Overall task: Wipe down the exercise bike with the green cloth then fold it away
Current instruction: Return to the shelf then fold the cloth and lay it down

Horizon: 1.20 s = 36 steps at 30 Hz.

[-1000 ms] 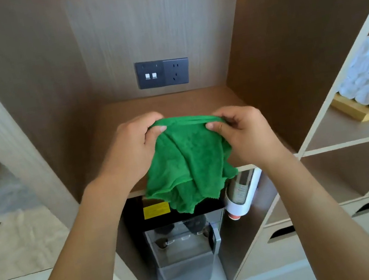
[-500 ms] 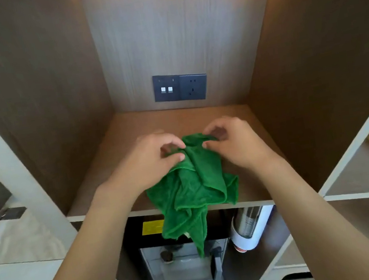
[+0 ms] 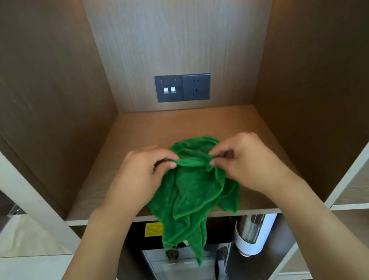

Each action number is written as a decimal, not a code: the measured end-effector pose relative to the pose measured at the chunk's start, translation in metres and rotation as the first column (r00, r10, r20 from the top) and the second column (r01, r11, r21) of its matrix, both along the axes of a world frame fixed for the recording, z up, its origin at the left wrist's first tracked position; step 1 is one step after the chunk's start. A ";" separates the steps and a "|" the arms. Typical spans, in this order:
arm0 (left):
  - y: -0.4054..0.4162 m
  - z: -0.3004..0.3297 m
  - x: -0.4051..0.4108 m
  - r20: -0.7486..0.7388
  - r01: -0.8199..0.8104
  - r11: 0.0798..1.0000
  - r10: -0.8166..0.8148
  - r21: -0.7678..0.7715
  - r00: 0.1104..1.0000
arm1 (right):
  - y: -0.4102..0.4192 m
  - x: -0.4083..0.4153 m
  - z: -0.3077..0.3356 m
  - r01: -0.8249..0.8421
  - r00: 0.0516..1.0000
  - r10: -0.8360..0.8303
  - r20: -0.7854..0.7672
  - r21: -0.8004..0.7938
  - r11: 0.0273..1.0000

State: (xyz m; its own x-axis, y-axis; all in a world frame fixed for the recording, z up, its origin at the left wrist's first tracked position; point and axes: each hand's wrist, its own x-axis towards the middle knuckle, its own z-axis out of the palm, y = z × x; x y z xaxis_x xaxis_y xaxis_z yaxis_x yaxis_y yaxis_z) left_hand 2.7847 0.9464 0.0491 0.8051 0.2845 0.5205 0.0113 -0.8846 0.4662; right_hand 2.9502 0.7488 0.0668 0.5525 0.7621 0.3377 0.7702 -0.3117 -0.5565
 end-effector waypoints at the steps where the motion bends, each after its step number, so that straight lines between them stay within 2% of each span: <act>1: 0.003 0.007 -0.002 0.045 -0.020 1.000 0.020 0.014 0.999 | -0.001 0.006 0.006 0.048 0.999 -0.048 -0.001 0.054 0.997; 6: 0.018 0.041 0.010 0.228 -0.103 0.990 0.079 0.096 0.970 | 0.012 0.028 0.044 0.128 0.987 -0.147 0.062 0.244 0.961; 13: 0.031 0.053 0.023 0.230 -0.145 0.980 0.111 0.135 0.967 | 0.021 0.037 0.061 0.159 0.977 -0.197 0.077 0.345 0.925; 16: 0.041 0.038 0.017 0.105 -0.187 0.979 0.178 0.083 0.978 | 0.018 0.024 0.041 0.125 0.986 -0.148 0.080 0.244 0.962; 18: 0.036 0.031 0.012 0.005 -0.189 0.979 0.189 0.080 0.982 | 0.014 0.011 0.031 0.125 0.988 -0.132 0.074 0.093 0.988; 22: 0.014 0.028 0.008 -0.071 0.021 1.000 -0.020 0.015 0.997 | 0.001 -0.011 0.015 0.127 0.990 -0.140 -0.031 -0.261 0.957; 25: 0.001 0.025 0.009 -0.310 0.087 0.994 -0.103 -0.065 0.945 | 0.006 -0.020 0.009 0.107 0.992 -0.122 -0.015 -0.373 0.921; 27: -0.001 0.017 0.008 -0.420 0.079 0.994 -0.102 -0.071 0.902 | 0.014 -0.022 0.011 0.073 0.994 -0.097 -0.050 -0.356 0.932; 31: 0.002 0.007 0.001 -0.374 0.073 0.991 -0.111 -0.116 0.921 | 0.017 -0.006 0.028 0.099 0.995 -0.095 0.028 -0.317 0.943; 34: 0.001 0.005 -0.009 -0.354 0.081 0.988 -0.123 -0.129 0.927 | 0.020 0.018 0.046 0.119 0.982 -0.100 0.158 -0.118 0.986; 36: -0.001 0.006 -0.015 -0.329 0.100 0.982 -0.148 -0.157 0.933 | 0.036 0.030 0.055 0.074 0.964 -0.079 0.253 0.029 0.997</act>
State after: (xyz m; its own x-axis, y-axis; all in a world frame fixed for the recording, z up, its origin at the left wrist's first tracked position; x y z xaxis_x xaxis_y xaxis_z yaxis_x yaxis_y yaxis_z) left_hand 2.7697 0.9452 0.0548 0.9598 0.2195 0.1750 0.0832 -0.8179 0.5693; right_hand 2.9803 0.7852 0.1219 0.5033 0.7129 0.4884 0.8611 -0.3665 -0.3524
